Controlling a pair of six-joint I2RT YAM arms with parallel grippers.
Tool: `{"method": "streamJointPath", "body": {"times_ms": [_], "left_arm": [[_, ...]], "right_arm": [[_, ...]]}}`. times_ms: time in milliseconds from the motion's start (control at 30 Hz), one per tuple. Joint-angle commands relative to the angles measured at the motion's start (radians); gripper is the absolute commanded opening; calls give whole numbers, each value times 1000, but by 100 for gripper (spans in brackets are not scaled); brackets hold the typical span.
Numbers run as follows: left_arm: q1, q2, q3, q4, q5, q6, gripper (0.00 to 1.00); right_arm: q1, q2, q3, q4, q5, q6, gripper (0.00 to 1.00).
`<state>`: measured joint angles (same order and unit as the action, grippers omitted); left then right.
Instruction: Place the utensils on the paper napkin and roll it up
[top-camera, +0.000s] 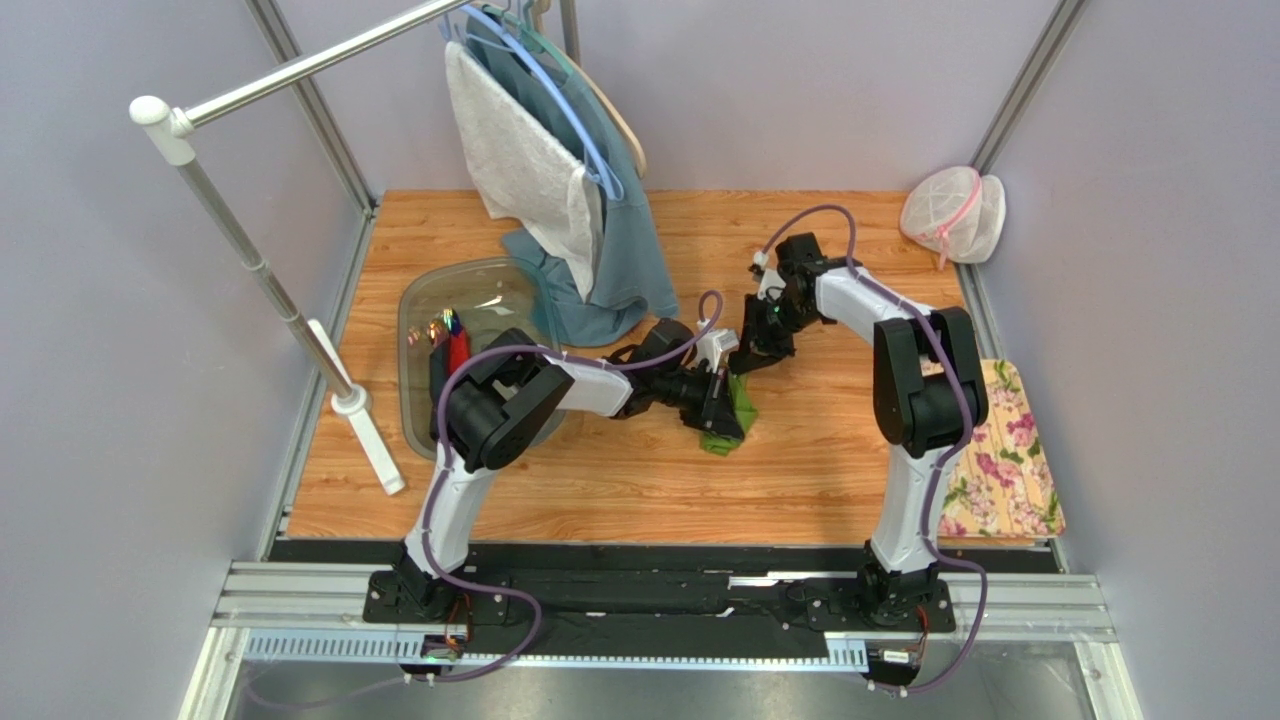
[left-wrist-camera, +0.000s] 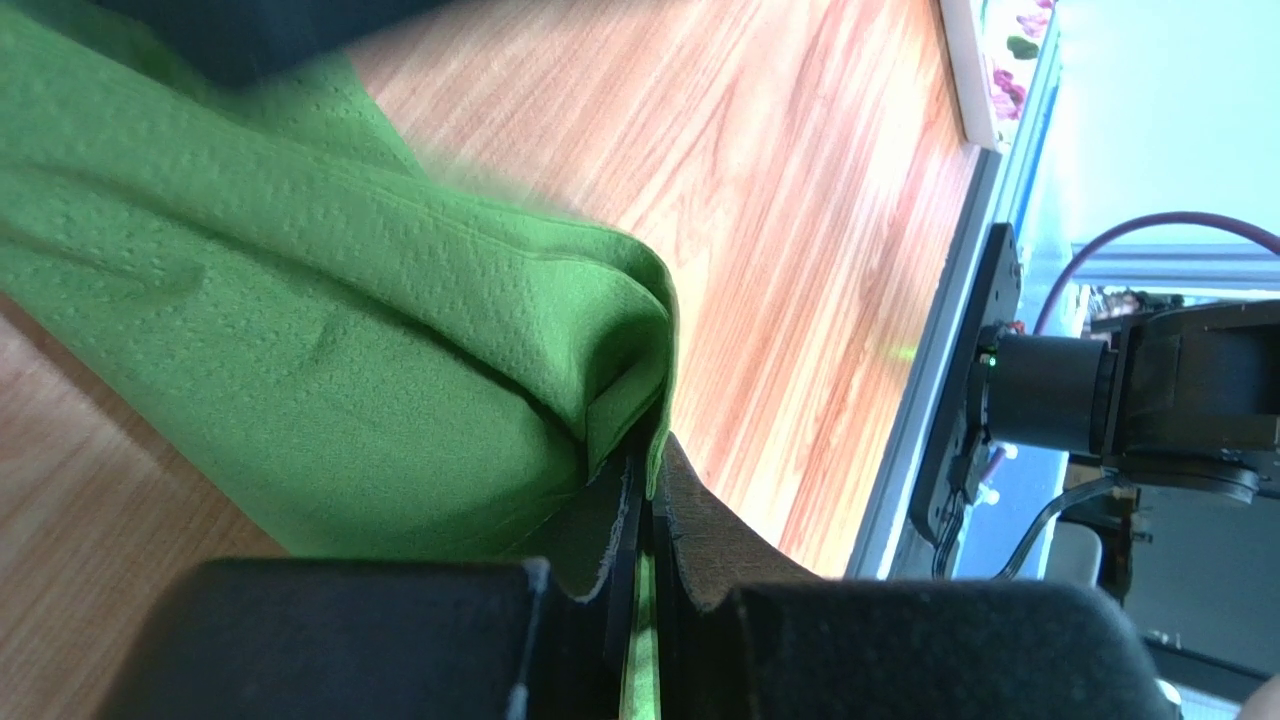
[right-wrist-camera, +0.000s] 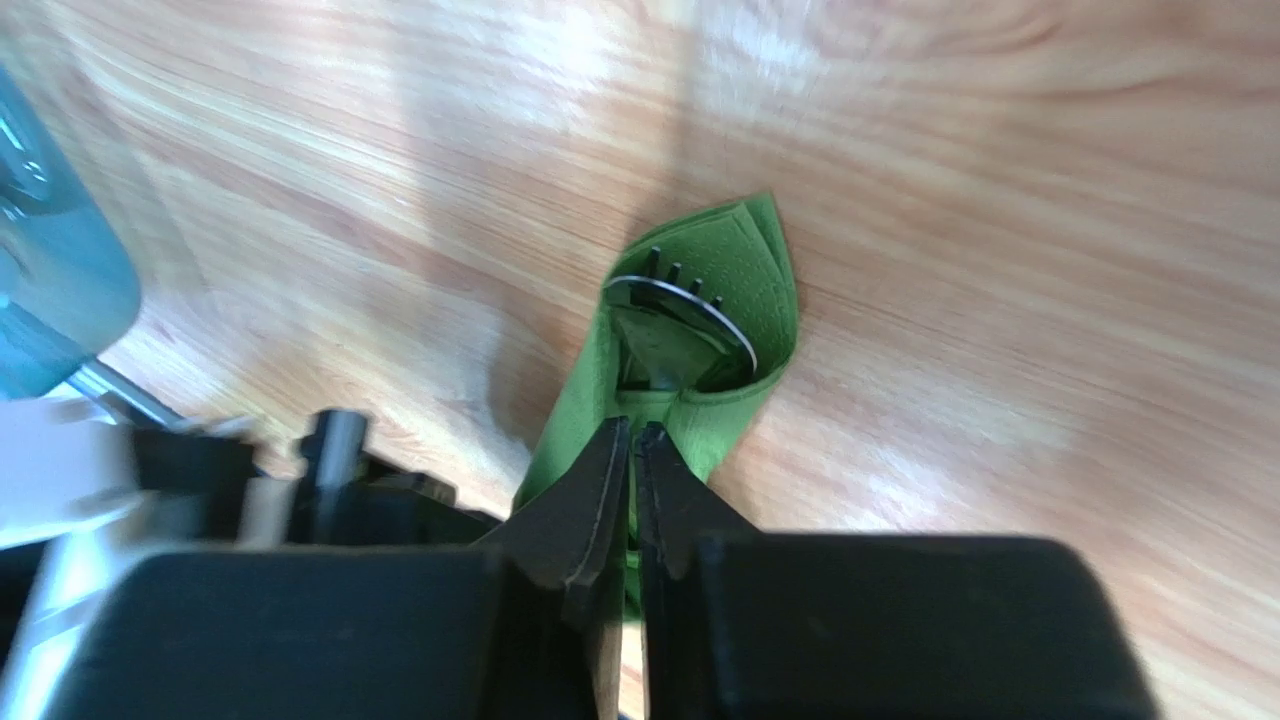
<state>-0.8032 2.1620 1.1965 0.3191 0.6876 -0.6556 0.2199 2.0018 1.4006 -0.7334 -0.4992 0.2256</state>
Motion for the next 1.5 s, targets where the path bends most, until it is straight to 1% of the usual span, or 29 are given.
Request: {"method": "streamJointPath", "body": {"times_ms": [0,133,233,400,567,800,967,1000,1033,1067,1133,1267,1467], "left_arm": [[-1,45,-28,-60,0,34,9],[-1,52,-5,-94,-14,63,8],[-1,53,-3,-101,-19,70,8],[-1,47,-5,-103,-26,80,8],[-1,41,-5,-109,-28,83,11],[-1,39,-3,-109,-30,83,18],[-1,21,-8,-104,-33,79,25],[-1,16,-11,-100,-33,77,28],[-1,-2,-18,-95,-30,76,29],[1,-11,-23,-89,-26,71,33],[1,-51,-35,-78,-19,62,36],[2,-137,-38,-61,7,31,53],[12,-270,-66,-61,41,2,58]], "right_arm": [[-22,-87,133,-101,39,-35,11],[-28,-97,149,-152,22,-43,13],[-27,-98,117,-150,-15,-43,14],[-21,-87,41,-123,-101,1,13],[-1,-74,-6,-72,-102,12,13],[21,-23,-40,-3,-84,29,12],[21,3,-64,22,-17,23,10],[21,5,-68,32,-7,21,10],[21,14,-72,35,4,17,10],[19,21,-77,38,19,11,9],[21,34,-84,46,30,1,9],[19,46,-103,65,54,-14,8],[21,54,-107,80,64,-28,7]]}}
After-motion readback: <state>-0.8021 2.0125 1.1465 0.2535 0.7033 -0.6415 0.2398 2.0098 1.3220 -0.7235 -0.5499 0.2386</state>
